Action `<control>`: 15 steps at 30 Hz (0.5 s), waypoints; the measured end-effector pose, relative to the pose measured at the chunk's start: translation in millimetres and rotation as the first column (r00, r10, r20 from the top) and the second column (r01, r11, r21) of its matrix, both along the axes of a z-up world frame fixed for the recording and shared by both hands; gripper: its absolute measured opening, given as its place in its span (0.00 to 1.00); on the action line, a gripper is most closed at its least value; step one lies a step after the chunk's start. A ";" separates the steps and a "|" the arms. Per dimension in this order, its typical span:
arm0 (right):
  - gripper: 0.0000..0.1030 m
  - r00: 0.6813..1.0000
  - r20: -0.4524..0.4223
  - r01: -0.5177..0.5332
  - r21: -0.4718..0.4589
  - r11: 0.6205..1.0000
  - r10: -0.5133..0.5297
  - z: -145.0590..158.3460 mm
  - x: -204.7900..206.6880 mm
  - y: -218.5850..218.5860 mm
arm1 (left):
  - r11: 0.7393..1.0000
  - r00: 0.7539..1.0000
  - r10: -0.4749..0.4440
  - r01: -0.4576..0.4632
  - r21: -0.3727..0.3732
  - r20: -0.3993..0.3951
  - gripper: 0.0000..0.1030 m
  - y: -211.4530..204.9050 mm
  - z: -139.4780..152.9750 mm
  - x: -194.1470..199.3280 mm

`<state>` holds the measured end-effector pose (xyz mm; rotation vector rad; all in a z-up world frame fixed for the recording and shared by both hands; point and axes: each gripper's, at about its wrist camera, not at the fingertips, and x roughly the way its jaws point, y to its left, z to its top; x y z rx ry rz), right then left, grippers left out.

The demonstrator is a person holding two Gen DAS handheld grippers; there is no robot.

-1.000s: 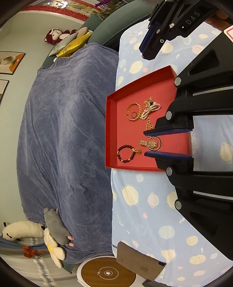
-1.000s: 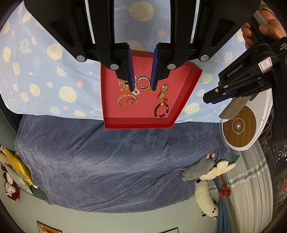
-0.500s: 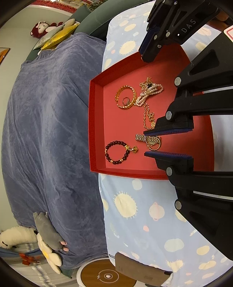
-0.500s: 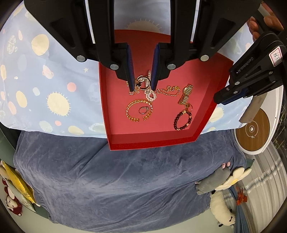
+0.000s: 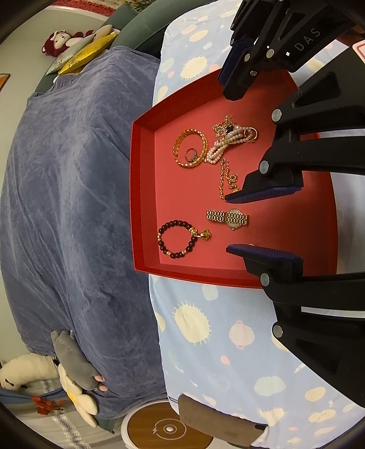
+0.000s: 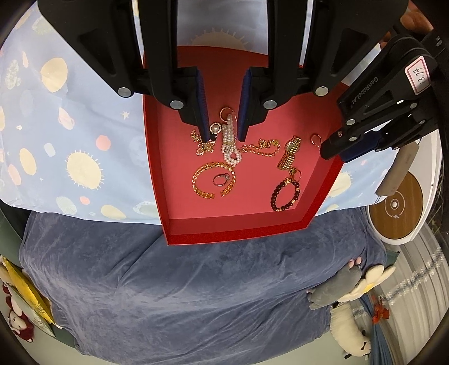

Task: Organize jewelry
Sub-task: 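Carry both hoop earrings into the red box and open both tools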

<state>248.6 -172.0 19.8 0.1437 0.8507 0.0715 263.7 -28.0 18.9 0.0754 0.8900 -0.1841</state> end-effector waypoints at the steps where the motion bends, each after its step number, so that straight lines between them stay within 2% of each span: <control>1: 0.19 1.000 0.002 0.000 0.001 1.000 0.000 0.9 -0.9 -0.4 | 1.000 1.000 0.001 -0.001 -0.002 0.001 0.28 -0.4 0.7 -0.6; 8: 0.19 1.000 0.008 -0.012 0.000 1.000 0.012 6.0 -7.0 1.4 | 1.000 1.000 -0.001 0.001 0.000 0.012 0.28 -3.4 5.1 -4.6; 10: 0.25 1.000 0.012 -0.015 -0.005 1.000 0.015 7.3 -9.7 2.1 | 1.000 1.000 -0.005 0.005 0.005 0.016 0.28 -4.6 6.3 -6.4; 11: 0.31 1.000 0.016 -0.012 -0.007 1.000 0.013 8.4 -11.3 1.9 | 1.000 1.000 -0.007 0.007 0.009 0.018 0.28 -5.2 6.9 -7.4; 15: 0.33 1.000 0.025 -0.012 -0.008 1.000 0.012 13.1 -17.4 2.3 | 1.000 1.000 -0.007 0.007 0.014 0.022 0.29 -6.4 9.5 -12.3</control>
